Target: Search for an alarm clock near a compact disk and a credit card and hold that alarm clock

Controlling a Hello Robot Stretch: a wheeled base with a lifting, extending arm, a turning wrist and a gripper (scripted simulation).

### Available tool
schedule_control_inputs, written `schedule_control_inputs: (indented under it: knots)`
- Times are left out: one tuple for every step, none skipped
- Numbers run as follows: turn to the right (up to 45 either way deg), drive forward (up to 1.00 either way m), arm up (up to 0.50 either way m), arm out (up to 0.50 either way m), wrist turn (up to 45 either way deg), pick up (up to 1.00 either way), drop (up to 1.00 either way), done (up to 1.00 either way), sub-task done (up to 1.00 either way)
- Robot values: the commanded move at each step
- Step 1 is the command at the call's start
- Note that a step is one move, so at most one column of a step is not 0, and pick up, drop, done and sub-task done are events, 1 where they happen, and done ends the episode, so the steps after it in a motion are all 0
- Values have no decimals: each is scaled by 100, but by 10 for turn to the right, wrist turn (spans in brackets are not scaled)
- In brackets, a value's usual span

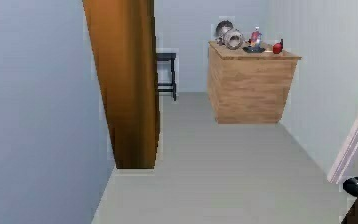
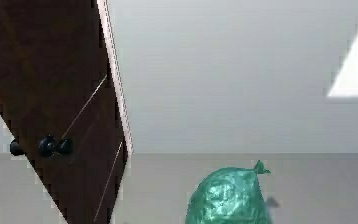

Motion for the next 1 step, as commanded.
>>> schedule_control_inputs:
  knots:
    - [120,0,0,0,0,0,0,0,0]
